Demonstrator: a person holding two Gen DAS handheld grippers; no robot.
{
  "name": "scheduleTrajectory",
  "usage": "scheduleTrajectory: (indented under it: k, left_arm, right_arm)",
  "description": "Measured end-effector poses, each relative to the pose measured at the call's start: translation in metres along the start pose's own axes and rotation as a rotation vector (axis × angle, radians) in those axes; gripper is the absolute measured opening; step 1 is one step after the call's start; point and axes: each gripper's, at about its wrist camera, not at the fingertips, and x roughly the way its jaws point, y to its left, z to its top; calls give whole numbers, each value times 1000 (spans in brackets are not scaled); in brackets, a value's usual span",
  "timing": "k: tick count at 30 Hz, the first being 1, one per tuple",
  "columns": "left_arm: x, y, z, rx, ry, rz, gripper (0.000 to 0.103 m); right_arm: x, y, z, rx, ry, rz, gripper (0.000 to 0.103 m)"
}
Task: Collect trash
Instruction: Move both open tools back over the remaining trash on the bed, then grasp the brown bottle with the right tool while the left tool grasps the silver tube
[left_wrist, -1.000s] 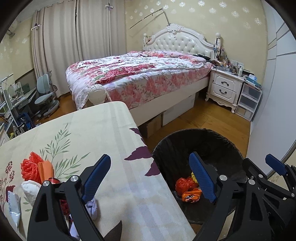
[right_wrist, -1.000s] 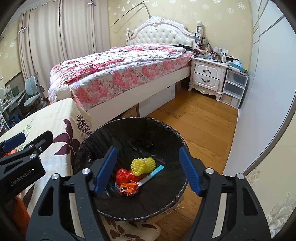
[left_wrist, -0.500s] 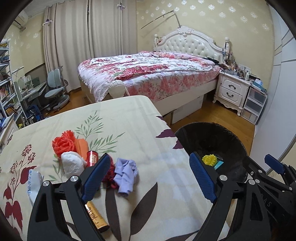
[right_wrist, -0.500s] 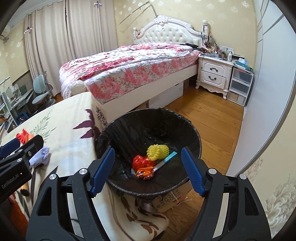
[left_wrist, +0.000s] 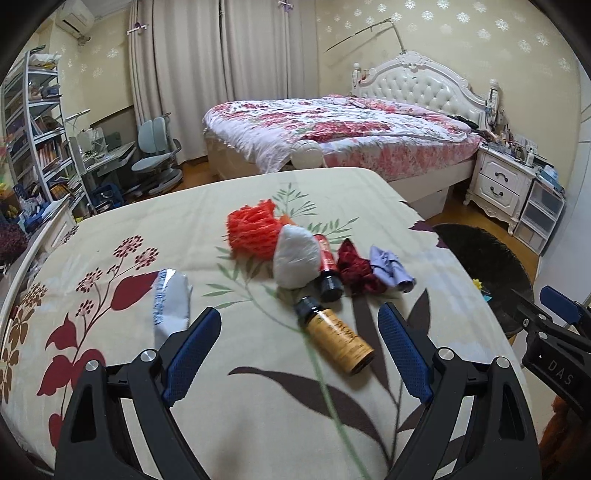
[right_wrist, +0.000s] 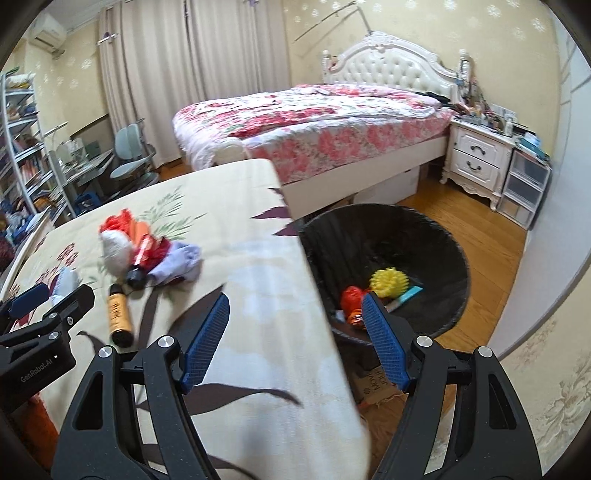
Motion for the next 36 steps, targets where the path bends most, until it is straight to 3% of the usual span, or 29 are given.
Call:
scheduleTrajectory:
  k: [11,19,26,30,36]
  left_arm:
    - [-5,71,-22,-89,32,104,86]
    - [2,99,-24,-129,52,144,86]
    - [12,112,-23,-142,67,155,86]
    - [17,115,-21,-149,74,159,86]
    - [25,114,-15,-141,86,143,86]
  right_arm:
    - [2,70,-1,-116,18,107,72]
    - [23,114,-7,-195,71,179,71]
    - [45,134,-12,-238,137,200,53]
    - [52,140,-13,-262,175,212,31]
    - [51,142,-13,-275,175,218,24]
